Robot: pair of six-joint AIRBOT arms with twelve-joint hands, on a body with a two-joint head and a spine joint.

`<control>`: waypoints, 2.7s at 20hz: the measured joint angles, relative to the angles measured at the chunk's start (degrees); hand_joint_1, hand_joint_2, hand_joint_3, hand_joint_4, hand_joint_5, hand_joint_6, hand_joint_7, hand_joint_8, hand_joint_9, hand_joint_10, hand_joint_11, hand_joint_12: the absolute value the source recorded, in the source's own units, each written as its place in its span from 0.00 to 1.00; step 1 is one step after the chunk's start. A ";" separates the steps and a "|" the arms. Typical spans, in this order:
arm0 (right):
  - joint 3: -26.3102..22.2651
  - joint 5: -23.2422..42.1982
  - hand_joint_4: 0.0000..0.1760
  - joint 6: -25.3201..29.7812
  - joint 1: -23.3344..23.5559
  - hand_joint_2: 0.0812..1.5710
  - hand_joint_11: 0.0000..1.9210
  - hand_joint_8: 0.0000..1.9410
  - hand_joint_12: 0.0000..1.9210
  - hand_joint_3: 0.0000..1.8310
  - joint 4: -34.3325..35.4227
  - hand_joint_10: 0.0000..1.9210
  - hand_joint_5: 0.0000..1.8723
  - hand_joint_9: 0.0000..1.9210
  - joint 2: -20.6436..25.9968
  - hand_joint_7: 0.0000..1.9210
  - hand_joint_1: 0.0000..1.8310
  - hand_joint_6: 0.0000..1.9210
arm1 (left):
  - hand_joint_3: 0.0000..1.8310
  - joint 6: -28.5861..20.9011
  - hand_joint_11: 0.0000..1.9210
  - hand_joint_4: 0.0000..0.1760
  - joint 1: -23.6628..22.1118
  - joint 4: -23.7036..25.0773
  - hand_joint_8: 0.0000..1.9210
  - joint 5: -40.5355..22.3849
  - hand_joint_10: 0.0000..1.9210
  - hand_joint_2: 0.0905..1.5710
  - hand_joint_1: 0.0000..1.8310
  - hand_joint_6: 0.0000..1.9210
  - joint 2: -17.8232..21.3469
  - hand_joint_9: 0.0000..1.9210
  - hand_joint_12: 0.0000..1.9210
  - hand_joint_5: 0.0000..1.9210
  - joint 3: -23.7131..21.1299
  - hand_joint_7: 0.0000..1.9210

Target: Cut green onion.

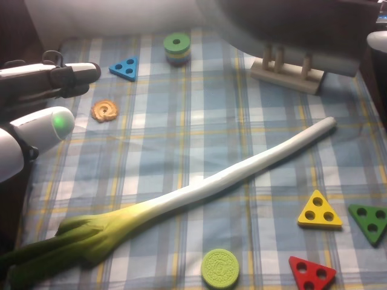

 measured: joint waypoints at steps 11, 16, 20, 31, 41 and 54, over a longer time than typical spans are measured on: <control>-3.04 5.79 1.00 -0.13 0.37 0.94 0.79 1.00 1.00 0.00 -1.57 1.00 0.56 0.76 2.49 0.68 0.12 1.00 | 0.00 -0.24 0.00 0.00 0.00 -0.02 0.00 0.42 0.00 0.98 0.07 0.00 -0.31 0.23 0.38 0.26 0.37 0.30; -3.56 6.67 1.00 1.90 0.37 0.92 0.65 1.00 1.00 0.00 -3.56 1.00 0.50 0.63 2.49 0.58 0.06 1.00 | 0.00 -0.26 0.00 0.00 0.00 -0.04 0.00 0.96 0.00 0.99 0.02 0.00 -0.31 0.24 0.39 0.25 0.42 0.28; -5.66 10.03 1.00 3.26 0.48 0.92 0.66 1.00 1.00 0.00 -6.05 1.00 0.51 0.66 3.37 0.61 0.02 1.00 | 0.00 -0.39 0.00 0.00 -0.26 0.94 0.00 2.12 0.00 1.00 0.01 0.00 -0.37 0.26 0.34 0.23 0.44 0.28; -8.85 16.02 0.99 5.27 0.46 0.93 0.76 1.00 1.00 0.00 -10.38 1.00 0.56 0.74 4.04 0.68 0.13 1.00 | 0.00 -0.46 0.00 0.00 -18.51 26.62 0.00 25.94 0.00 0.93 0.00 0.00 -5.51 0.17 0.30 0.14 2.16 0.18; -11.37 16.98 0.81 5.64 -1.46 0.95 0.69 1.00 1.00 0.00 -12.11 1.00 0.51 0.68 5.18 0.61 0.17 1.00 | 0.00 0.33 0.00 0.00 -25.70 35.23 0.00 47.93 0.00 0.84 0.00 0.00 -13.88 0.00 0.00 0.00 6.80 0.00; -12.02 17.31 0.00 7.93 -3.39 0.95 0.68 1.00 1.00 0.00 -13.64 1.00 0.47 0.68 5.81 0.62 0.19 1.00 | 0.00 2.43 0.00 0.00 -27.52 43.32 0.00 56.35 0.00 0.84 0.00 0.00 -17.03 0.00 0.00 0.00 6.51 0.00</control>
